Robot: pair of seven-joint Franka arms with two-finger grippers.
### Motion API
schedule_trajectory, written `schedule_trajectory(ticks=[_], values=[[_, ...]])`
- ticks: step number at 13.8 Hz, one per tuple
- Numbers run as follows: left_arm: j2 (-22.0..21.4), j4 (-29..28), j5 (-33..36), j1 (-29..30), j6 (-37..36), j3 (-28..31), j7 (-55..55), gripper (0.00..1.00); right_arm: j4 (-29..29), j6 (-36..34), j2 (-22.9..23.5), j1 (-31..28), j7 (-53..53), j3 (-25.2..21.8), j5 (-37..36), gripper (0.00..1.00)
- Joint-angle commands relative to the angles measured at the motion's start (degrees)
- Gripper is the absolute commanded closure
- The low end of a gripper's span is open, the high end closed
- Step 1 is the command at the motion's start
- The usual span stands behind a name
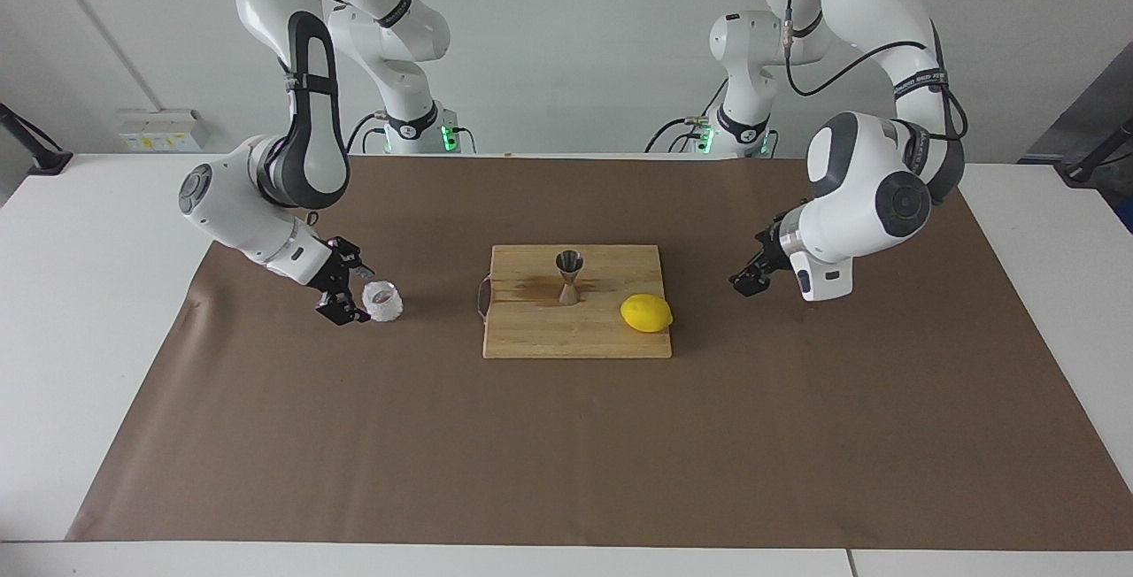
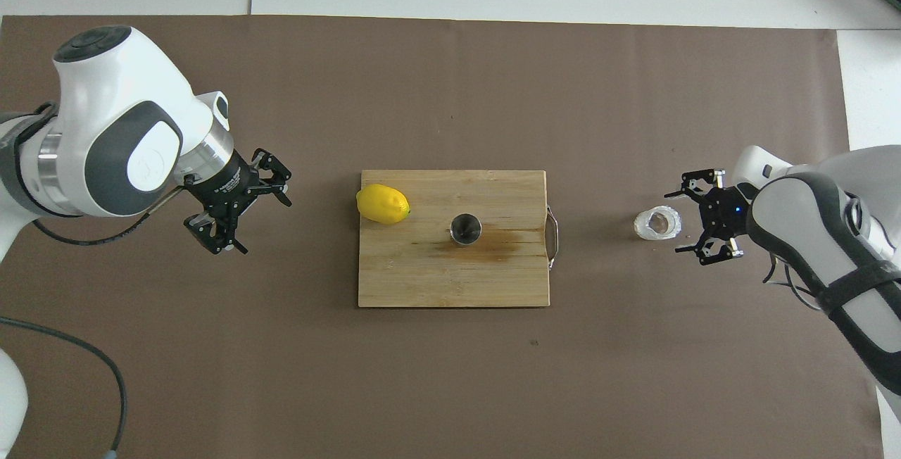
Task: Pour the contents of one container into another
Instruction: 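Open and withdraw the left gripper while the right gripper reaches the white cup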
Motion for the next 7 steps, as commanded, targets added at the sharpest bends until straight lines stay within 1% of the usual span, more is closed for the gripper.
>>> schedule_trajectory(ticks=[1,3,5,6,7], values=[[-0.3,2.6,1.3,3.2,-5.3,-0.2,9.5,0.00,0.0,0.2,1.4,-0.9,-3.0,0.5,3.1,0.00],[-0.6,3.4,1.4,5.9,-6.6,-0.3,17.8,0.00,-0.9,0.4,1.9,-0.7,-5.1,0.5,5.8,0.00],[0.2,6.7,2.6,6.1,-10.0,-0.2,19.7,0.00,-1.2,0.5,1.9,-0.5,-5.3,0.5,6.3,0.00],[0.3,8.3,4.6,5.6,-11.7,-0.3,20.4,0.00,-1.3,0.5,1.9,-0.2,-5.3,0.5,6.4,0.00],[0.3,9.9,8.1,5.1,-12.3,-0.6,25.1,0.00,-1.4,0.5,1.9,-0.1,-5.3,0.5,6.8,0.00]])
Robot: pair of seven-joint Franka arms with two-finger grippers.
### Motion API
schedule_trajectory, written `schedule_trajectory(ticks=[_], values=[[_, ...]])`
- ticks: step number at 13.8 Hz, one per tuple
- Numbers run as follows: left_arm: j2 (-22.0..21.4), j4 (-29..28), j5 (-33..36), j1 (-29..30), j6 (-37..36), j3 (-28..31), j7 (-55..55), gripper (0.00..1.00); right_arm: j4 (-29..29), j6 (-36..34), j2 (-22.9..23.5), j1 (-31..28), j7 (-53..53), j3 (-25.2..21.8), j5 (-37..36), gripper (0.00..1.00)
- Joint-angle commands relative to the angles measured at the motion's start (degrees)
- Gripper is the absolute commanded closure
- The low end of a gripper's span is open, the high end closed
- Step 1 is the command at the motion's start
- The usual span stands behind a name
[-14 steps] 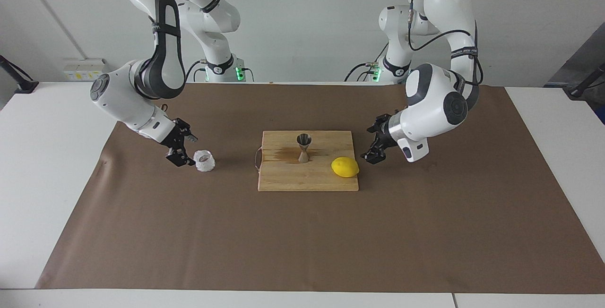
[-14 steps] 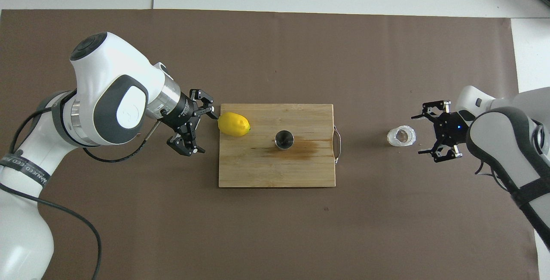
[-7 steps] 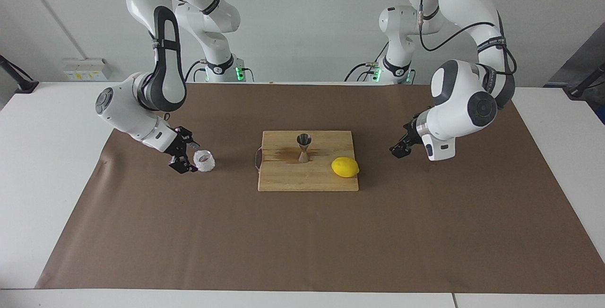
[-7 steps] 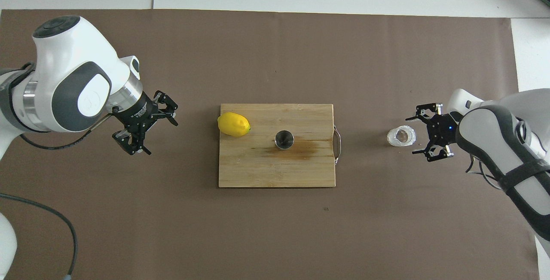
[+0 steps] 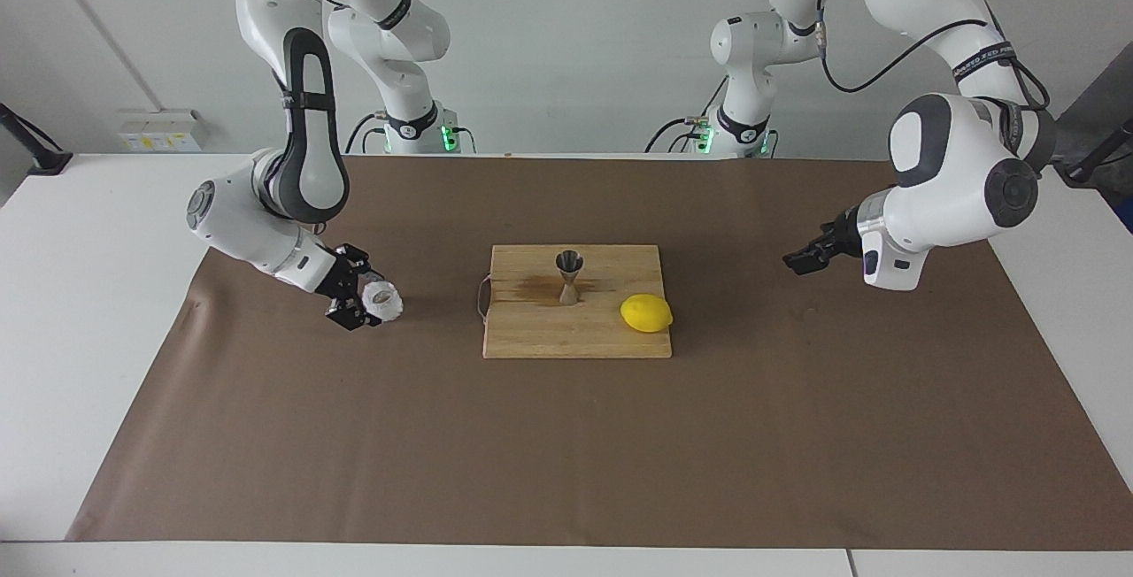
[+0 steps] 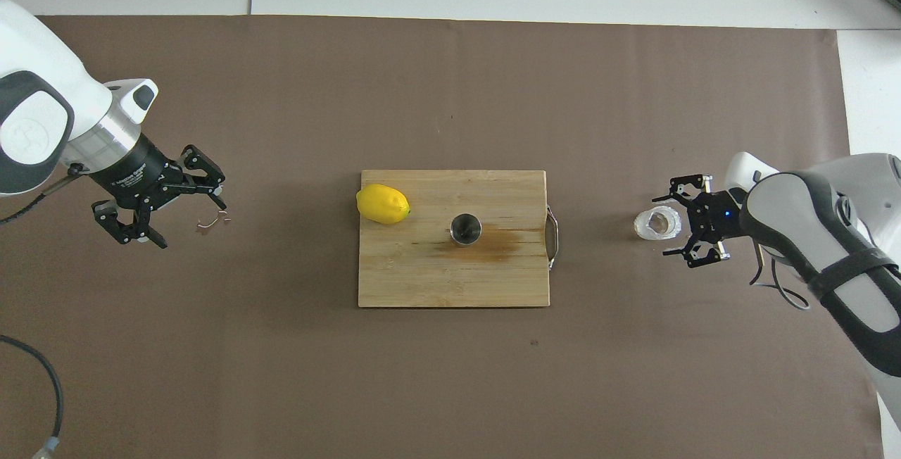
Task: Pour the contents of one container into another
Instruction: 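Open and withdraw the left gripper while the right gripper reaches the white cup, then grasp the white cup with the right gripper while the left gripper retracts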
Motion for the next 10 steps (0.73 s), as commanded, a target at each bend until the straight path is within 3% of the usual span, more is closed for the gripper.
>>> schedule_trajectory(ticks=[1,3,6,8,10], values=[[0.2,4.7,7.9,-1.3,-3.3,-0.9,12.8,0.00,-1.3,0.5,-0.4,-0.2,-1.8,0.4,2.4,0.00],[0.0,5.3,9.3,-2.0,-3.1,-0.4,22.6,0.00,-1.8,1.2,-0.4,-0.2,-1.8,0.4,2.9,0.00],[-1.6,6.6,7.8,-0.2,-2.2,0.1,26.6,0.00,-2.1,1.2,-0.4,-0.2,-1.8,0.4,3.4,0.02],[-3.1,5.9,6.7,0.2,-1.2,-0.5,27.2,0.00,-2.0,1.2,-0.4,-0.2,-1.8,0.4,3.4,0.37],[-5.2,3.4,10.9,-1.9,-0.3,-0.7,27.5,0.00,-2.0,1.2,-0.5,-0.2,-1.6,0.4,3.4,0.63]])
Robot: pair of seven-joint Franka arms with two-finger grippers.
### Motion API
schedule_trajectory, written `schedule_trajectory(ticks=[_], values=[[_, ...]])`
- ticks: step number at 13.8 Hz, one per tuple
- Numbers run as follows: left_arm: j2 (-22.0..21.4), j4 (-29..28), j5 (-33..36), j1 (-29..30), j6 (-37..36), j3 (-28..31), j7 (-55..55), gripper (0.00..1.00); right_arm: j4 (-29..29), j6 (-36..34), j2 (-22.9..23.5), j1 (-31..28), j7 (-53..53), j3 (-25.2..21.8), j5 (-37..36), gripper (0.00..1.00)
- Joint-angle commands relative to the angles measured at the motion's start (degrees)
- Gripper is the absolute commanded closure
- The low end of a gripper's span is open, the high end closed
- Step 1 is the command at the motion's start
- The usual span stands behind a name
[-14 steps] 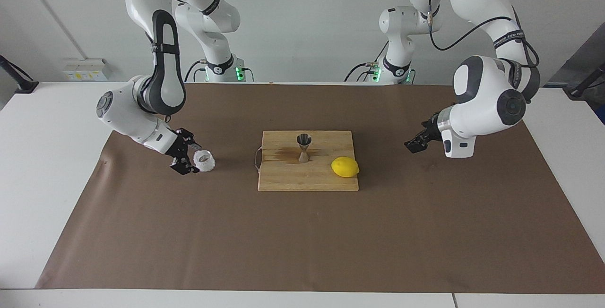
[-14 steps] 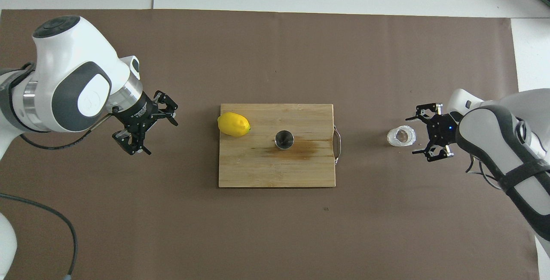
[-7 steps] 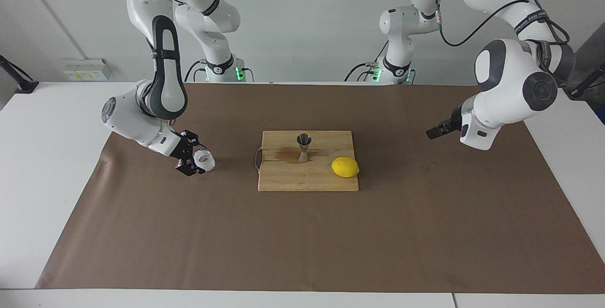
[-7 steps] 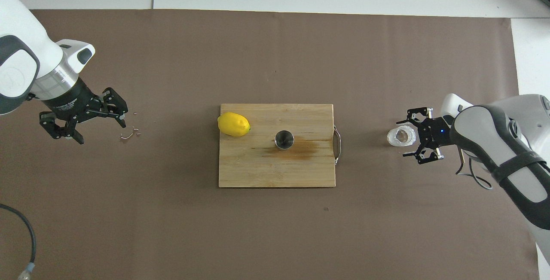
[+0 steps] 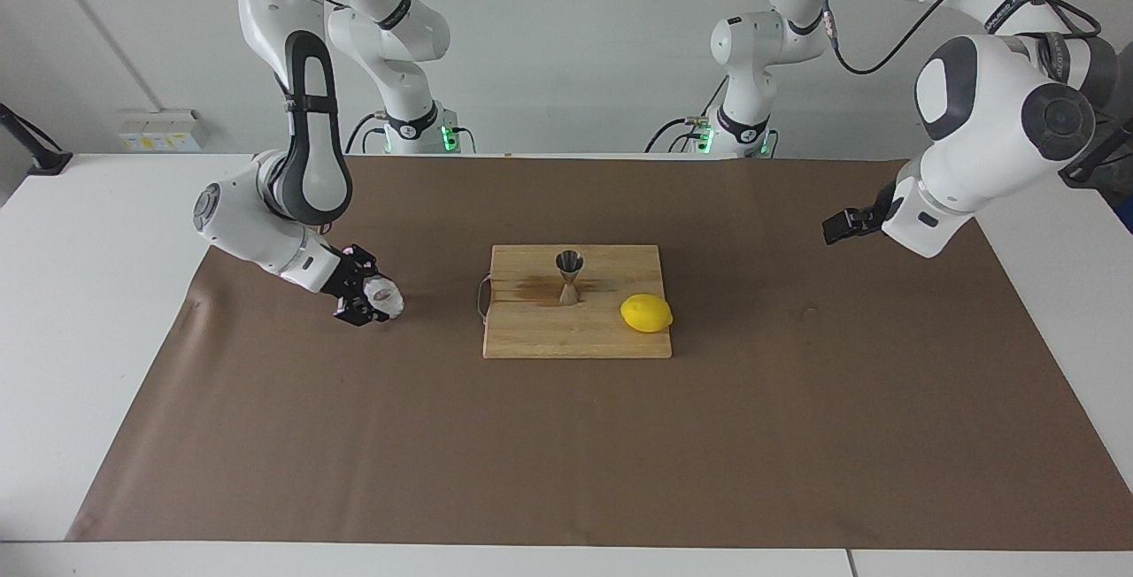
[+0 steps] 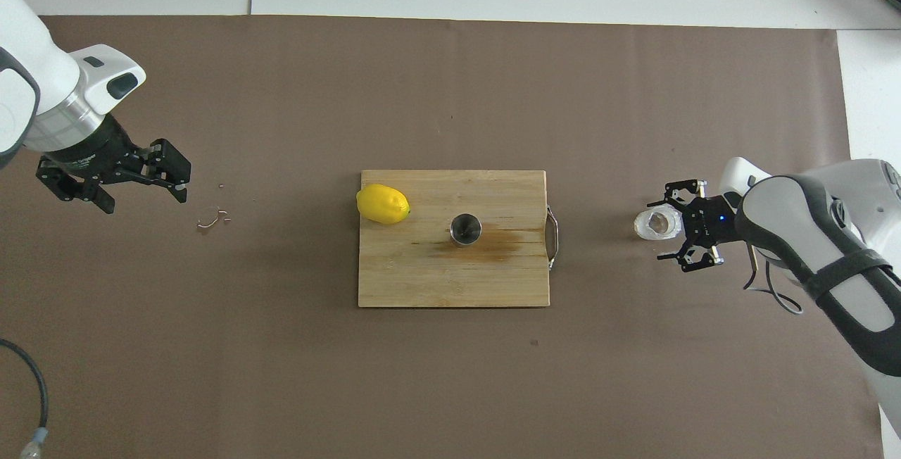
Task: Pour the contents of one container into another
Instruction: 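Grasp the white cup with the right gripper while the left gripper retracts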
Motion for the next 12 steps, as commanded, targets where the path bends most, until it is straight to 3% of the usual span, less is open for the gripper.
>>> schedule_trajectory(ticks=[1,6,10,12], values=[[-3.5,-3.0,2.5,-1.5,1.6,-0.2,0.6,0.00,-0.9,0.9,-0.6,-0.2,-1.5,0.3,2.2,0.71],[-7.5,-4.5,-0.3,1.4,3.1,0.0,8.0,0.00,-0.3,0.9,-1.5,0.0,0.1,0.4,3.2,0.77],[-15.4,-15.1,-0.6,1.8,10.7,0.1,8.5,0.00,1.2,1.0,-3.3,0.1,6.4,2.9,3.2,0.78],[-16.9,-17.7,-0.6,0.7,12.7,0.5,8.5,0.00,2.2,0.8,-4.1,0.2,10.6,4.4,2.4,0.78]])
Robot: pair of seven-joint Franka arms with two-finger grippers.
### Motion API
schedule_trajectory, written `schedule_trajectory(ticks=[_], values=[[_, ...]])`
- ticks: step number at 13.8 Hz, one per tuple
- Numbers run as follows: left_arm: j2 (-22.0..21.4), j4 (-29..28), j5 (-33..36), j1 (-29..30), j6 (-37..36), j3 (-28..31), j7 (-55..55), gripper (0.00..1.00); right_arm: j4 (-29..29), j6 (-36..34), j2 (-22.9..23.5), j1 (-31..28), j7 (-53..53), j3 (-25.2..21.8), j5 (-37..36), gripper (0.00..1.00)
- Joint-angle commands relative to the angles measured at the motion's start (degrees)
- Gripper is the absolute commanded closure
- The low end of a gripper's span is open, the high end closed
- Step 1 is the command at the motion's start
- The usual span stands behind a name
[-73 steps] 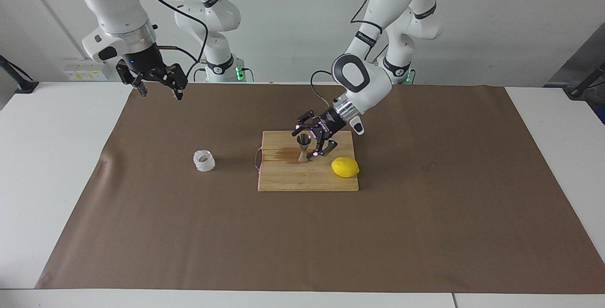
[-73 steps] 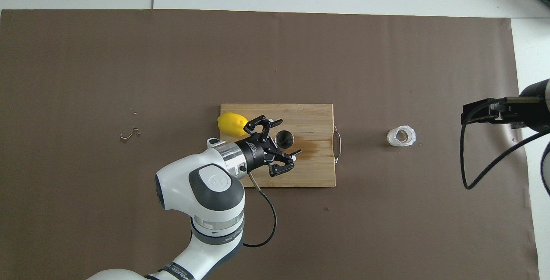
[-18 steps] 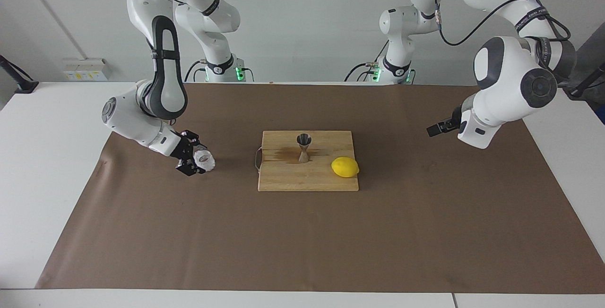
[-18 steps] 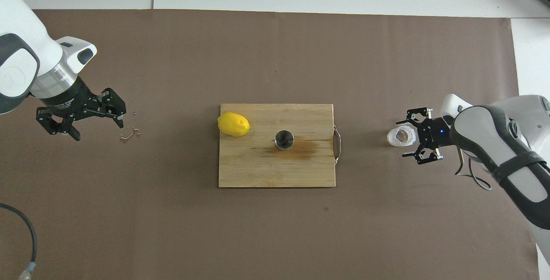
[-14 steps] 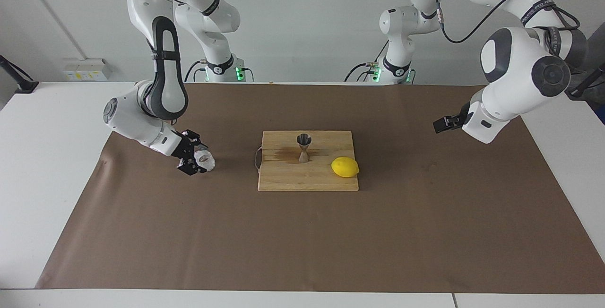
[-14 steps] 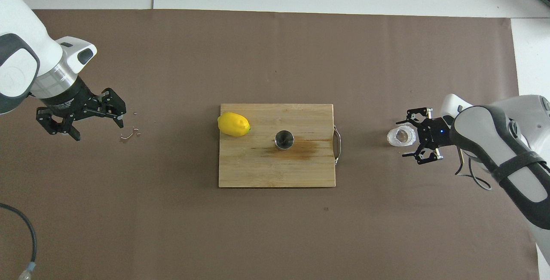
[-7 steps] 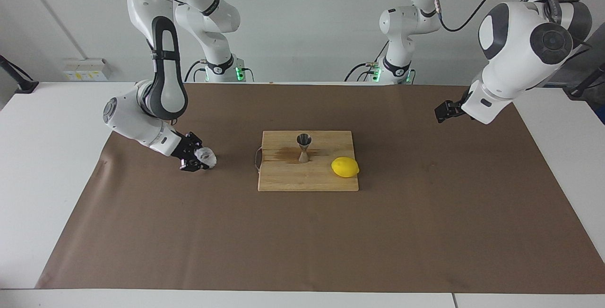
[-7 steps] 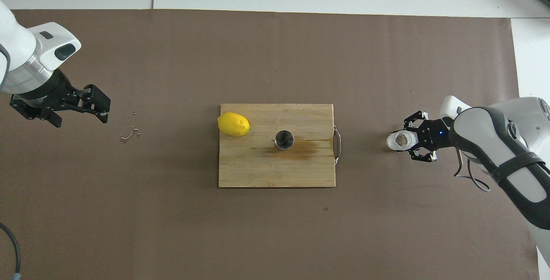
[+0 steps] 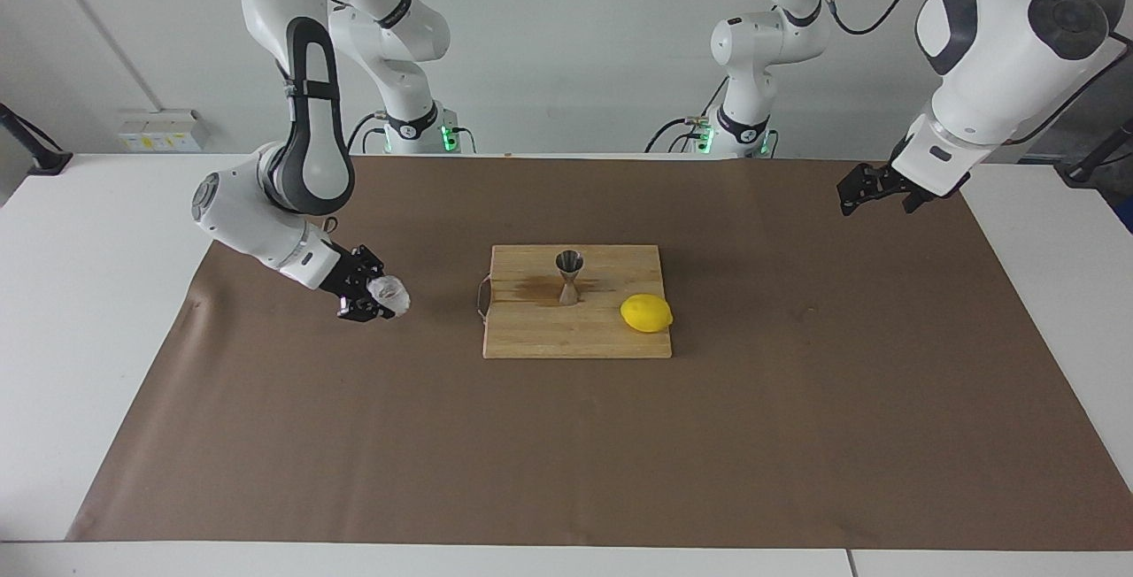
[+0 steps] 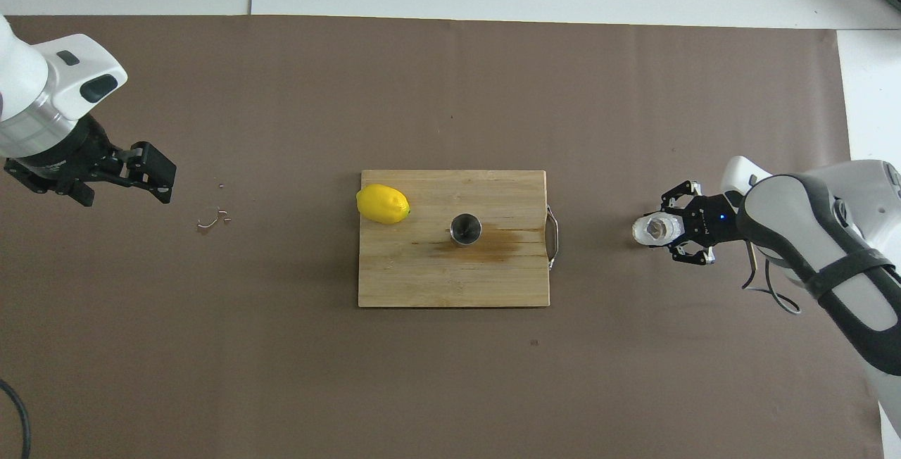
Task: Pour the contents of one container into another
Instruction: 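Grasp the white cup with the right gripper while the left gripper retracts, then lift the white cup with the right gripper and move it above the metal cup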
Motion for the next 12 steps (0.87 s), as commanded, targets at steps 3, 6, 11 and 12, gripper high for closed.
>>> schedule_trajectory(ticks=[3,6,11,12], values=[[-4.5,-5.4,-0.8,-6.4,3.9,5.9,0.9,0.00,1.2,0.6,-2.1,2.0,9.0,3.0,0.0,0.78],[-4.7,-4.3,-0.8,-5.0,3.5,5.6,1.3,0.00,3.3,0.5,-3.0,5.1,17.1,3.0,-4.4,0.78],[-6.8,-4.7,-0.8,-4.8,3.2,6.0,3.4,0.00,6.2,0.1,-3.5,10.5,28.5,3.0,-10.1,0.78],[-8.0,-4.8,-0.8,-4.7,2.9,6.0,3.4,0.00,7.0,0.1,-3.5,11.3,30.3,3.0,-11.7,0.78]])
